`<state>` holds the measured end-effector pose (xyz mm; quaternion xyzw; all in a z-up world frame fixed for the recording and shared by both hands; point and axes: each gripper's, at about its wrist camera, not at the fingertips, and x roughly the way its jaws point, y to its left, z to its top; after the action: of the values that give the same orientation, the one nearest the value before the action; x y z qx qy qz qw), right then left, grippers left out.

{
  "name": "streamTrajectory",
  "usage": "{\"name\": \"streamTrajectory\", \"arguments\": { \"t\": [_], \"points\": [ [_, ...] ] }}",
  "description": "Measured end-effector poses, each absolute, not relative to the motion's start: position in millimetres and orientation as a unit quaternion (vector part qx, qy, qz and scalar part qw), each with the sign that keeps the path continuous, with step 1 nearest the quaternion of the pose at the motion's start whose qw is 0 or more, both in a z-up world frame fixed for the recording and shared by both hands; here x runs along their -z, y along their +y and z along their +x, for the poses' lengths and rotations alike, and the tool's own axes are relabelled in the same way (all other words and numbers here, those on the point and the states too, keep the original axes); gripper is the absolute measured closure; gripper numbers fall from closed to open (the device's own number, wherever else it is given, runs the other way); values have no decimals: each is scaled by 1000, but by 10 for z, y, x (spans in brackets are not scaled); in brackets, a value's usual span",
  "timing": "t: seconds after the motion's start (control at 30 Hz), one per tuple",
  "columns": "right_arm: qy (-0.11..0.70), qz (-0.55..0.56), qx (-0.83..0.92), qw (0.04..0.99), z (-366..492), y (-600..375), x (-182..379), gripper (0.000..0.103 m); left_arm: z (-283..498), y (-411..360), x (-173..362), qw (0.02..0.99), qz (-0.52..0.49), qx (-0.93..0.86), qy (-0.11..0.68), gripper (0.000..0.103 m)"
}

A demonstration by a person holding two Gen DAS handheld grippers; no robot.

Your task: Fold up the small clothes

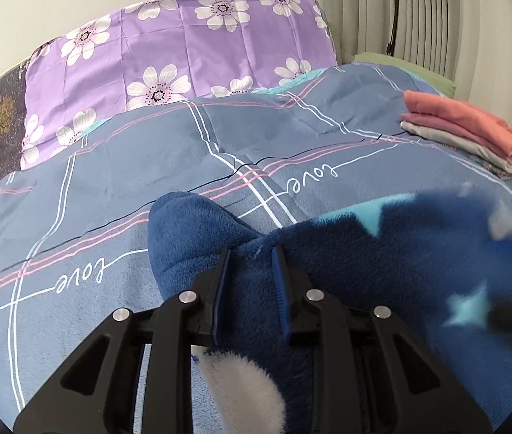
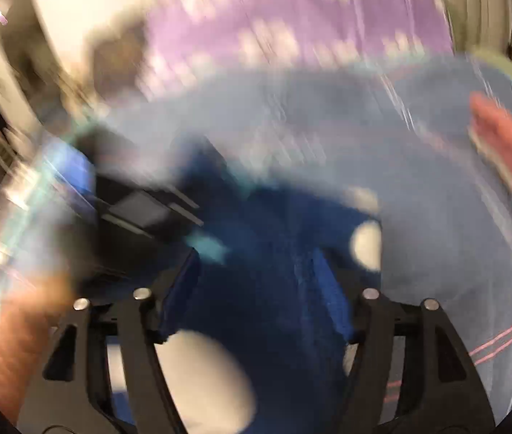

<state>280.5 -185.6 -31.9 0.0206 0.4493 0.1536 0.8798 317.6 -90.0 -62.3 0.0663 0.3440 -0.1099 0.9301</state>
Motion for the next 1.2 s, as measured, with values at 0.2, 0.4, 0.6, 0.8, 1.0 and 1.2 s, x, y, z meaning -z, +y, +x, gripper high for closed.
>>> {"name": "streamTrajectory", "arguments": {
  "t": [0.2,0.4,0.6,0.8,1.0,1.2],
  "points": [
    [425,52,-155,890,2746,-1938,383,36,3200,-904,622,930,61,120,341,78],
    [412,46,-152,897,2664,-1922,379,36,3145,-667,261,934,11,149,325,77],
    [413,40,-148,897,2671,-1892,372,35,3444,-602,563,923,46,84,373,75],
    [413,38,-142,899,2691,-1879,394,34,3481,-701,693,925,81,46,369,78],
    [402,29,-142,904,2630,-1889,352,34,3021,-637,186,933,78,69,344,72],
    [392,145,-152,895,2193,-2311,-5,34,1904,-628,-137,934,76,186,295,52]
  ]
}}
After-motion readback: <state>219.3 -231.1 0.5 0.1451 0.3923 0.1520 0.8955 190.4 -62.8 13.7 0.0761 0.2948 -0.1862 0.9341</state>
